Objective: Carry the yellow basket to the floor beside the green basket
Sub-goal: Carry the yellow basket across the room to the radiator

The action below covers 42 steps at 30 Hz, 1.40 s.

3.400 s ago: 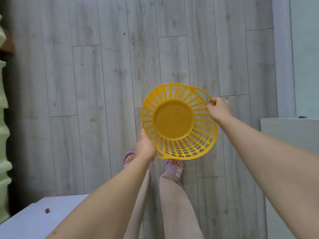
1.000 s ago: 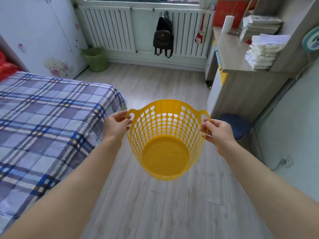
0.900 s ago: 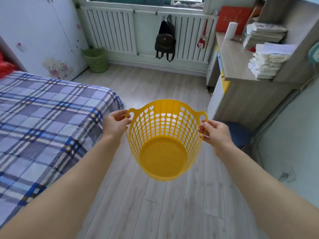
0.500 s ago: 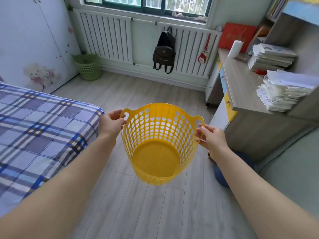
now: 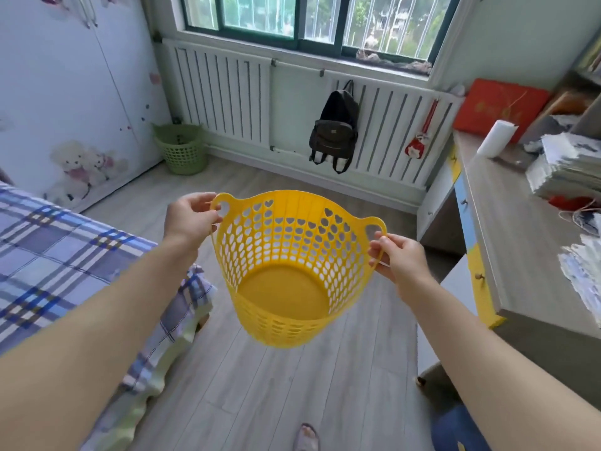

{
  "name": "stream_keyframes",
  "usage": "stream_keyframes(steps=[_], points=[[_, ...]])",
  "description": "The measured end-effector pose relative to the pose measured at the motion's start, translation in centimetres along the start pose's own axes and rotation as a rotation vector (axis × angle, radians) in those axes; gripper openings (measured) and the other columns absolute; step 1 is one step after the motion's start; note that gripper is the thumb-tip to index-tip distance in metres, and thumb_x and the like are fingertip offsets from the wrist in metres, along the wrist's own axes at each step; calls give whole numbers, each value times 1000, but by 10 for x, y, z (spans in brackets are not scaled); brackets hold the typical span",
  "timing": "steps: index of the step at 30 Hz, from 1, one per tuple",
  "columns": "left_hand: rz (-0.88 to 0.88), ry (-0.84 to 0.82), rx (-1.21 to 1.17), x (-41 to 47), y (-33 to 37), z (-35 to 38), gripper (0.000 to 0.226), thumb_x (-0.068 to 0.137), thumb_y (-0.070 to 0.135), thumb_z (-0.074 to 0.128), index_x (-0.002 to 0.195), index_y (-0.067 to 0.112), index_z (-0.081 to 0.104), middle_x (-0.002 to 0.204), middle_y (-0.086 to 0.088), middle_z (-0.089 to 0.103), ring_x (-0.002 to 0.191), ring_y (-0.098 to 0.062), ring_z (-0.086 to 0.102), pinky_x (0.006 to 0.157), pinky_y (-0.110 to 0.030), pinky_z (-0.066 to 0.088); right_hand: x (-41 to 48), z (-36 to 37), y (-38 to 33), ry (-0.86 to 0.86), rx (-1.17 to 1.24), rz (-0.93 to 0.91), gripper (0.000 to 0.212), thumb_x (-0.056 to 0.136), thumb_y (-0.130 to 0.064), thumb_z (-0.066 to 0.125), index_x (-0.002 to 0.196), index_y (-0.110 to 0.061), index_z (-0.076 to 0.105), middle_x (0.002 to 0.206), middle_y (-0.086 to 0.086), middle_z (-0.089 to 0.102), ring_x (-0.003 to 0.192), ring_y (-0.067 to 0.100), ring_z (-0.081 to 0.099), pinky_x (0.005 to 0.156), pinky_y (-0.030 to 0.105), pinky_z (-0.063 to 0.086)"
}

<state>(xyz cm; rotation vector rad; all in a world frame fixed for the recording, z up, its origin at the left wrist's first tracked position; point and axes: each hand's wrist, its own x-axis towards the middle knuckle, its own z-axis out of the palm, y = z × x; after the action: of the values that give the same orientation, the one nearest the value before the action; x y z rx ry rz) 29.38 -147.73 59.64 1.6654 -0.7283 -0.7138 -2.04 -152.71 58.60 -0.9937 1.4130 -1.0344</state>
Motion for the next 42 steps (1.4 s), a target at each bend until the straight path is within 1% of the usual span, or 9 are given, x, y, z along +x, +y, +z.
stream_keyframes(steps=[7,11,17,24,27,32,35,39,42], points=[[-28,70,-32,115,26,54,38,85,-5,56,119,9,62,104,-8,67,73,-14,63,76,-33,50,132,66,-53,-107,-45,-42,27,95,-10,45,116,-2,59,79,3,62,70,14,59,65,28,52],[-33,144,-38,188,30,72,36,86,-4,55,117,10,63,105,-9,68,78,-21,63,77,-35,50,199,112,-72,-135,-80,-63,28,95,-11,45,117,-3,59,77,2,62,68,13,58,65,27,52],[-50,164,-41,301,24,81,39,84,-6,56,118,10,63,100,-6,68,71,-14,63,69,-28,49,291,189,-88,-137,-113,-61,30,95,-12,46,120,0,59,79,3,63,77,20,61,83,41,54],[-63,158,-35,454,34,65,38,86,-7,55,120,8,62,105,-8,68,85,-23,65,70,-27,50,401,301,-126,-154,-150,-41,30,94,-9,45,119,-1,60,75,4,64,73,19,60,83,40,55],[-68,166,4,510,43,52,40,83,-9,57,118,9,64,103,-7,68,90,-24,66,68,-25,50,442,351,-143,-161,-169,-46,29,94,-8,45,119,-2,59,75,3,64,69,16,60,75,33,55],[-62,202,22,608,42,37,42,80,-11,61,117,9,65,103,-8,69,90,-25,66,78,-33,54,509,428,-162,-200,-190,-46,25,93,-7,45,112,-5,63,73,4,63,75,22,57,84,42,55],[-86,213,17,671,38,33,44,79,-12,62,118,8,64,105,-10,69,90,-24,65,78,-36,54,554,473,-170,-225,-199,-45,22,93,-6,45,106,-11,62,72,6,62,72,23,54,81,42,54],[-123,254,-15,763,36,33,44,80,-13,61,121,5,62,110,-14,68,89,-23,63,66,-26,51,628,542,-187,-280,-221,-57,20,94,-8,46,103,-8,64,71,6,61,64,20,52,81,42,54],[-163,259,-36,828,43,31,45,80,-14,60,121,3,61,112,-14,68,89,-22,63,60,-21,46,680,593,-208,-327,-248,-71,21,92,-8,48,94,-4,68,70,6,61,67,21,53,81,42,53]])
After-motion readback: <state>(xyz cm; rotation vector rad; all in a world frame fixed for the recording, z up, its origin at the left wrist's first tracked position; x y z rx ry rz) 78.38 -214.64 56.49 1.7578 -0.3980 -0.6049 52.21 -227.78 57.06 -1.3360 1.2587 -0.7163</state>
